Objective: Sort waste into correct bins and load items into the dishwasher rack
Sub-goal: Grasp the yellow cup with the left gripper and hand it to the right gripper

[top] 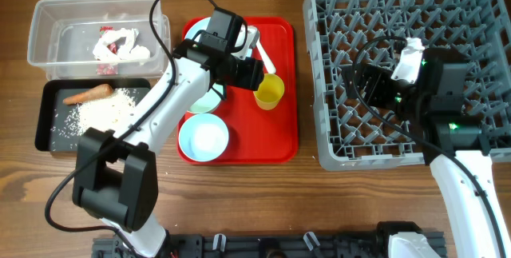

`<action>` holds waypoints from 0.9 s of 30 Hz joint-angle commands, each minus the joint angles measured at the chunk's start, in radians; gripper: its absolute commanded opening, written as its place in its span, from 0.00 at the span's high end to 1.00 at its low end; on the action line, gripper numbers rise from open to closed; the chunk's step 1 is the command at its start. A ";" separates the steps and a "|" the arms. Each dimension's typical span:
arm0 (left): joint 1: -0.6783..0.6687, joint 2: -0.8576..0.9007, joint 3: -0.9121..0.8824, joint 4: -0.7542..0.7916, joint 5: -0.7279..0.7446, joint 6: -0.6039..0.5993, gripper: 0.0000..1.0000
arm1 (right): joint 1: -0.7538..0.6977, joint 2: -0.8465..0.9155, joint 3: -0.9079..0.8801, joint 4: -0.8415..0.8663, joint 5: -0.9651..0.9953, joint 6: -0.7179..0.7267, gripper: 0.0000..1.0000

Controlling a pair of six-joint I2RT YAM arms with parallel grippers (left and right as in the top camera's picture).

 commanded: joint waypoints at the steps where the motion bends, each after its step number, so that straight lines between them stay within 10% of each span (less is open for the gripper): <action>1: -0.014 0.006 0.011 -0.004 0.048 -0.006 0.31 | 0.005 0.006 0.018 0.003 -0.015 0.004 0.00; 12: -0.051 0.141 0.009 0.008 0.043 -0.006 0.59 | 0.005 0.006 0.018 0.002 -0.016 0.004 0.00; 15: -0.050 0.154 0.009 0.009 0.043 -0.006 0.96 | 0.005 0.006 0.018 0.002 -0.016 0.004 0.01; 19: -0.035 0.137 0.023 0.023 0.084 -0.089 0.96 | 0.005 0.006 0.018 0.003 -0.017 0.007 0.00; 27: 0.221 0.073 0.053 0.139 1.093 -0.088 0.96 | 0.005 0.023 0.018 0.186 -0.310 0.004 0.00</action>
